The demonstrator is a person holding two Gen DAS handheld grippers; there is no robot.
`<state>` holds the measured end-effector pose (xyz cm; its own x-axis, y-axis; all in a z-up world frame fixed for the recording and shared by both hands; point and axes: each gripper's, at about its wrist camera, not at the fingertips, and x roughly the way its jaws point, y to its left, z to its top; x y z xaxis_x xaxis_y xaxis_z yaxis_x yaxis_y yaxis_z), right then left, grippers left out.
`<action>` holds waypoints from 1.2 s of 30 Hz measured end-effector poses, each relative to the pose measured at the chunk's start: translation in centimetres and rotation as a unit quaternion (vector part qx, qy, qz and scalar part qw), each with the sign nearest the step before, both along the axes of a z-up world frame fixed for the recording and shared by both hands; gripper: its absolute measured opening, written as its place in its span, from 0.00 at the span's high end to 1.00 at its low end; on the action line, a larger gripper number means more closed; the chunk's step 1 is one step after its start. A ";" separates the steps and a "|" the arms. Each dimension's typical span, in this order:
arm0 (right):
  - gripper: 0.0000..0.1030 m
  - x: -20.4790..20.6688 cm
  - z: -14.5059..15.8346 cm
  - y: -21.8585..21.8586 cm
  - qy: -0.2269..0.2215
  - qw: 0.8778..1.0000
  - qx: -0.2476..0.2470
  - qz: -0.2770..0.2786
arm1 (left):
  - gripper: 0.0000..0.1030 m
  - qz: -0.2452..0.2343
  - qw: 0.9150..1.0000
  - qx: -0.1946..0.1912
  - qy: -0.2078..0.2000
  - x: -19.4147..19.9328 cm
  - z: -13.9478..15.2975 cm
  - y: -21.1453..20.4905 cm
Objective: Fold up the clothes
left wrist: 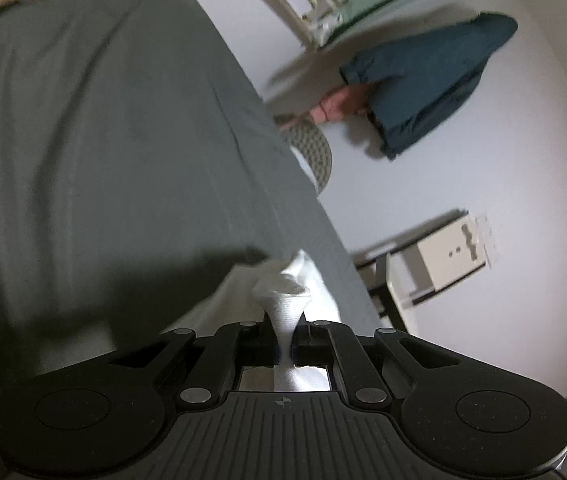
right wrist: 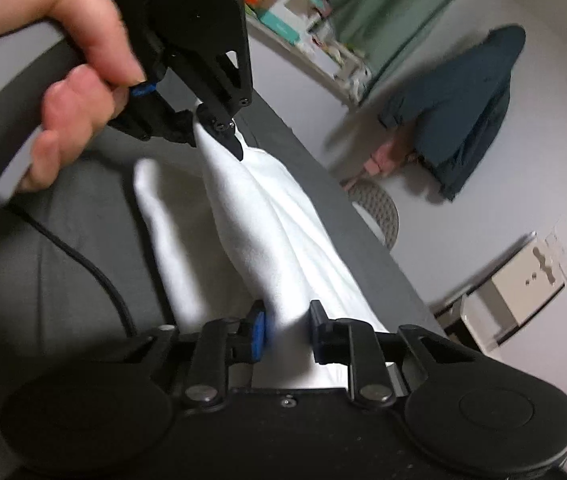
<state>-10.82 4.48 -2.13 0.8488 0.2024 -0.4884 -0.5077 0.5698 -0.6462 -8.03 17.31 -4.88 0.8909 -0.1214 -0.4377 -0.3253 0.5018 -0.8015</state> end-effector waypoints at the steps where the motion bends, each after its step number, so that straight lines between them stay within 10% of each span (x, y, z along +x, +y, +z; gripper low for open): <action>1: 0.79 -0.3 -0.2 0.1 -0.001 1.000 -0.007 0.005 | 0.95 0.003 1.000 -0.009 0.012 -0.2 -0.5 0.3; 7: 0.79 -0.6 -1.3 0.3 0.018 0.999 -0.026 0.007 | 0.95 0.035 0.990 -0.115 0.069 -0.9 -4.4 1.6; 12: 0.72 -0.2 -1.1 0.0 0.036 0.999 -0.033 0.015 | 0.94 0.029 0.992 -0.093 0.074 -1.6 -3.2 2.1; 18: 0.55 -0.3 3.0 -2.3 0.120 0.990 0.068 0.040 | 0.91 0.050 0.991 -0.088 0.085 -3.0 -1.9 2.7; 24: 0.55 6.0 8.4 -6.6 0.237 0.925 0.298 -0.011 | 0.91 0.129 0.988 0.013 0.079 -5.8 1.1 3.3; 30: 0.66 16.7 8.2 -7.9 0.333 0.849 0.405 -0.072 | 0.91 0.015 0.992 0.117 -0.047 -4.8 4.4 -0.3; 36: 0.66 20.8 6.7 -4.2 0.373 0.857 0.350 -0.063 | 0.91 -0.064 0.986 0.152 0.005 -1.6 1.3 -4.9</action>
